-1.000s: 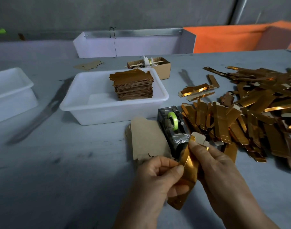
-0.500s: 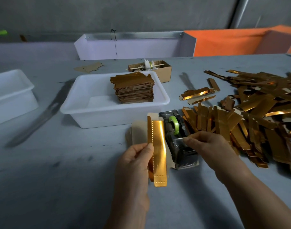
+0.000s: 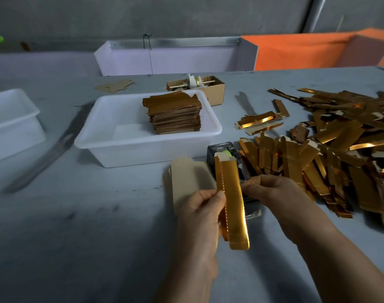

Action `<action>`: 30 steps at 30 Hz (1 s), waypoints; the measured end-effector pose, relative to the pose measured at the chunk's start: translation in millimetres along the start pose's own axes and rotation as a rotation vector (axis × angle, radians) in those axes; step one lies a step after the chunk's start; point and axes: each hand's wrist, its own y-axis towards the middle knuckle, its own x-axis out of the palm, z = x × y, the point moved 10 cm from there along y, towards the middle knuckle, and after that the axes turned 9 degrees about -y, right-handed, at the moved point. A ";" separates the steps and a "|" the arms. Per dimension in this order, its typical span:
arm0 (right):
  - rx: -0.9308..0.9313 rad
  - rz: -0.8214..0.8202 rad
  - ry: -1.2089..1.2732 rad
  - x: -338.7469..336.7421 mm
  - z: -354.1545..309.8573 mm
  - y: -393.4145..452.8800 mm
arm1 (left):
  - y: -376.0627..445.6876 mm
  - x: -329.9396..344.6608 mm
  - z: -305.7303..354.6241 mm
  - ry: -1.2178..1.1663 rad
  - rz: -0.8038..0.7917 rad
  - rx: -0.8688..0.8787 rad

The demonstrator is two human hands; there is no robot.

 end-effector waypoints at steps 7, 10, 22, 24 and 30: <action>-0.025 0.048 0.221 1.5 -1.2 -7.7 | 3.8 1.9 -6.4 0.028 0.007 -0.012; -0.042 0.109 0.215 -5.0 -0.4 -14.3 | 3.9 0.7 -5.5 0.043 -0.003 -0.003; -0.196 0.386 -0.302 -11.4 -6.4 -36.6 | -0.5 19.6 8.0 0.168 -0.123 0.139; -0.198 0.409 -0.267 -9.6 -2.8 -38.1 | -0.6 20.8 9.6 0.188 -0.124 0.152; -0.164 0.387 -0.092 -5.5 8.5 -36.8 | -1.2 24.2 19.4 0.343 -0.115 0.267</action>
